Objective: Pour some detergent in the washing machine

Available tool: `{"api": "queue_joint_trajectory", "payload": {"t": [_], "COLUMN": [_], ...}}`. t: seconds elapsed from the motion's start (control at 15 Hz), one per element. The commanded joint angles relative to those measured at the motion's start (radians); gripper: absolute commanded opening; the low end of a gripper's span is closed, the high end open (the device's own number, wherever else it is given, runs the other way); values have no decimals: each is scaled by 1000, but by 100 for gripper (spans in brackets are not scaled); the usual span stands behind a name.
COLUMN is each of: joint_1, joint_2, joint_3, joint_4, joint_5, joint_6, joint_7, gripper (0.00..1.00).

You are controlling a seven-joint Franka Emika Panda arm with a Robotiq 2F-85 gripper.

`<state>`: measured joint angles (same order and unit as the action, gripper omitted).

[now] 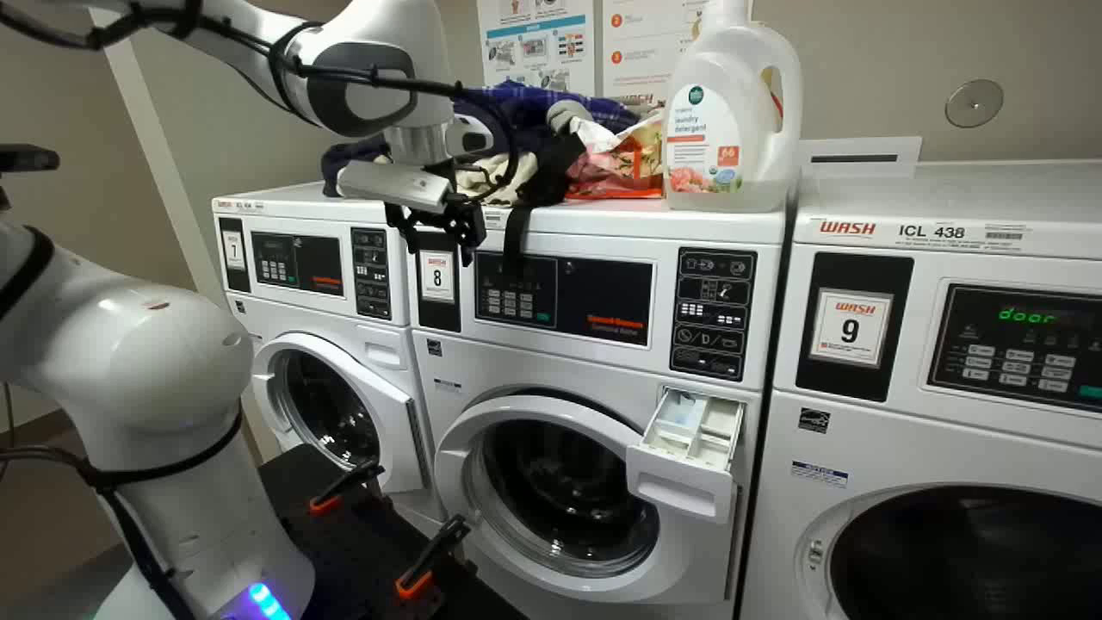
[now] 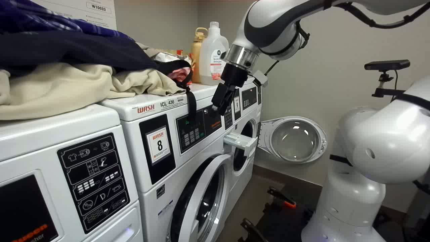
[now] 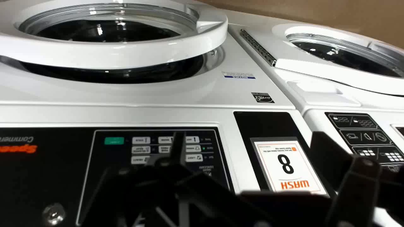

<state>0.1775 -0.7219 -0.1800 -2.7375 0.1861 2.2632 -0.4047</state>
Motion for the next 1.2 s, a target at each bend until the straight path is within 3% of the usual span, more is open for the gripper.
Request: {"api": "queue_joint_trajectory", "payload": {"t": [0.0,0.47,0.67,0.8,1.13], "joint_1": [-7,-7,-61,-126,-228], "joint_2": [1,1,-15,-28,-22], "joint_3": [7,7,-21,-49,-218], "joint_4": [2,2,15,29,133], "joint_5": [6,6,-47,-121,-248], "joint_6": [-3,-3,-14,-36,-109], "joint_7": [-4,-4,-34,-61,-279], "gripper": [100,100,100,100,100]}}
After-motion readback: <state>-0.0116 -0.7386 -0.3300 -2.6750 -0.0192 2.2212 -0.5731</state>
